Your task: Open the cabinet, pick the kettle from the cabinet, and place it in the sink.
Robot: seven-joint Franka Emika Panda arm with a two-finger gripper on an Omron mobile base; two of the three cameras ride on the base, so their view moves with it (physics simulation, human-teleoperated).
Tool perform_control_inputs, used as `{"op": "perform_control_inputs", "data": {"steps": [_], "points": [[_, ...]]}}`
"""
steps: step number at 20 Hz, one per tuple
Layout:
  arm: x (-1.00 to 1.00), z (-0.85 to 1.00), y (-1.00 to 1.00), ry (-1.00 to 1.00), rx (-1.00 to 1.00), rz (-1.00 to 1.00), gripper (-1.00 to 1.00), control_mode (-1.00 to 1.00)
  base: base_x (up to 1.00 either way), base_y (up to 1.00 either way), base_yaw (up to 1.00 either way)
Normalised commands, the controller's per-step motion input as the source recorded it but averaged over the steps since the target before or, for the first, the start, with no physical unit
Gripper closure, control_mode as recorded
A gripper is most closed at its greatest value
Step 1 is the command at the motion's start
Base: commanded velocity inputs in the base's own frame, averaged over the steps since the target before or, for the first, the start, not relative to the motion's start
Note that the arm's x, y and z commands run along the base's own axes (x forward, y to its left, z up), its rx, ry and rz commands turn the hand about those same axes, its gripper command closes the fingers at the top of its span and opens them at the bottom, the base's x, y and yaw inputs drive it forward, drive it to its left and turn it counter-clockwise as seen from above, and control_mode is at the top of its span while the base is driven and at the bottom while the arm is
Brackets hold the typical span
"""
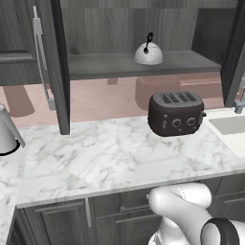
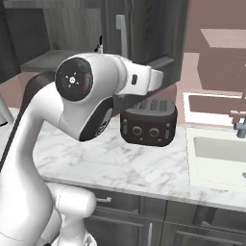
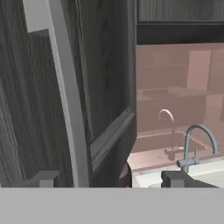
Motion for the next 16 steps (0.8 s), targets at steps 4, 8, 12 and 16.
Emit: {"op": "perform_control_inputs", "data": {"steps": [4, 8, 12, 16], "points": [[-0.43, 0.00, 0.08, 0.00, 0.07, -0.10, -1.00, -1.00, 0.00, 0.00, 0.00], [-0.36, 0.00, 0.33, 0.00, 0.03, -0.11, -1.00, -1.00, 0.00, 0.00, 0.00], [-0.24, 0.00, 0.48, 0.00, 0.00, -0.19, -1.00, -1.00, 0.00, 0.00, 0.00], [-0.12, 0.00, 0.46, 0.00, 0.00, -0.17, -1.00, -1.00, 0.00, 0.00, 0.00]]}}
